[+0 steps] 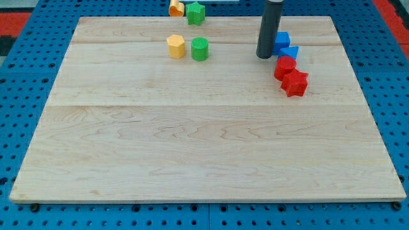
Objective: Move the arm right center of the board
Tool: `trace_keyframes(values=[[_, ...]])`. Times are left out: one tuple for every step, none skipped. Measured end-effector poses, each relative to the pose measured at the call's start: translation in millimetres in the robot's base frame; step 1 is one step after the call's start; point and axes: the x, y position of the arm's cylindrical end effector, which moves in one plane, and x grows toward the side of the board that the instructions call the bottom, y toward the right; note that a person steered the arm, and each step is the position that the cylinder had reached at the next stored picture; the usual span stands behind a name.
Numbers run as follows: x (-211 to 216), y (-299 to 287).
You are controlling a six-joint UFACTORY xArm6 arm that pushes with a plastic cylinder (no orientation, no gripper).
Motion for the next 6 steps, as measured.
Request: trace_keyframes(values=[[0,-3],[9,-37],[67,-34],[104,-33],[136,-36],[170,21]])
